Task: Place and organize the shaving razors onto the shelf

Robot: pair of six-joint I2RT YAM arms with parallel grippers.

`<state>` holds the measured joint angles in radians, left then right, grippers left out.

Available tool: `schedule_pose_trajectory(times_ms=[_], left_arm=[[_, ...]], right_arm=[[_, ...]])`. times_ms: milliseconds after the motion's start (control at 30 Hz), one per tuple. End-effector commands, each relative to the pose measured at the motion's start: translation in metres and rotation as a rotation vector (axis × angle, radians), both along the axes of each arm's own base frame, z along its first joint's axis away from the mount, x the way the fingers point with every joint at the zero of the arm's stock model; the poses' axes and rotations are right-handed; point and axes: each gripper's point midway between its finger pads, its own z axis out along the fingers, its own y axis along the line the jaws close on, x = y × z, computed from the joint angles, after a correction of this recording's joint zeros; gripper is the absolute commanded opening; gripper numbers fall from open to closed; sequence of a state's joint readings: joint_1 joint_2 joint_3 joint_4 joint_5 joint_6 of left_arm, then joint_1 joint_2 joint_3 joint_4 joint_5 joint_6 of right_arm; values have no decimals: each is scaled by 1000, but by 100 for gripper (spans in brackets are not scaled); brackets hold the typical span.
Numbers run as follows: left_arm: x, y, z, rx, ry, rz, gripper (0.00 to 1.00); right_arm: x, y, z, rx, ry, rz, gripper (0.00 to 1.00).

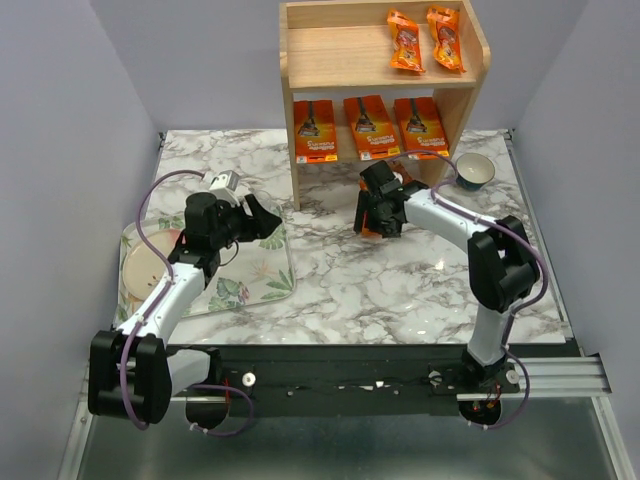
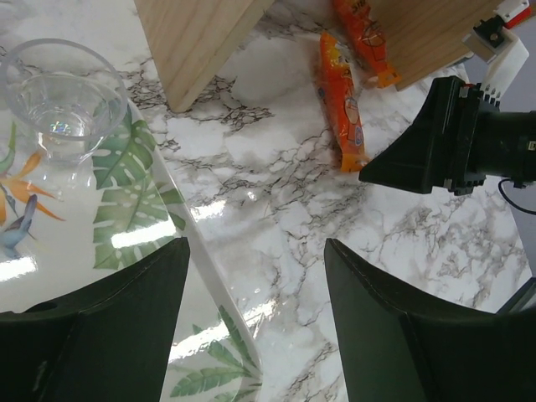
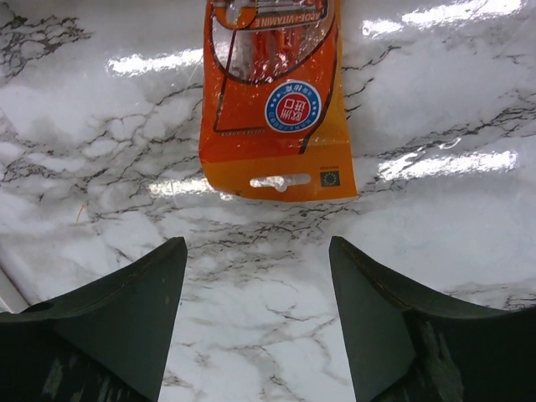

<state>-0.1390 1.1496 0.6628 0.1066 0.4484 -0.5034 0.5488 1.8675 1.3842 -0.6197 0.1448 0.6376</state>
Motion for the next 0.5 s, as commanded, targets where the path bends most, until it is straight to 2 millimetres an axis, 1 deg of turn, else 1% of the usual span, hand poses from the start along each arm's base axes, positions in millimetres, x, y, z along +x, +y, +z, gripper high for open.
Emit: schedule_pose_trajectory(times_ms=[0, 67, 100, 200, 333, 467], left_arm=[[1, 5, 9, -15, -28, 23, 75], [1, 5, 10, -18, -27, 22, 75], [1, 6, 10, -18, -28, 26, 74], [1, 6, 10, -25, -22, 27, 74], [2, 6, 10, -26, -22, 28, 75], [3, 7, 7, -27, -11, 32, 75]], right_arm=[[11, -6, -12, -73, -5, -62, 75], [15, -6, -14, -78, -3, -70, 74], [15, -9, -20, -98, 6, -78, 74], [15, -10, -25, -109, 12, -95, 70], [17, -12, -35, -127, 12, -83, 69], [23, -5, -38, -115, 0, -47, 59]])
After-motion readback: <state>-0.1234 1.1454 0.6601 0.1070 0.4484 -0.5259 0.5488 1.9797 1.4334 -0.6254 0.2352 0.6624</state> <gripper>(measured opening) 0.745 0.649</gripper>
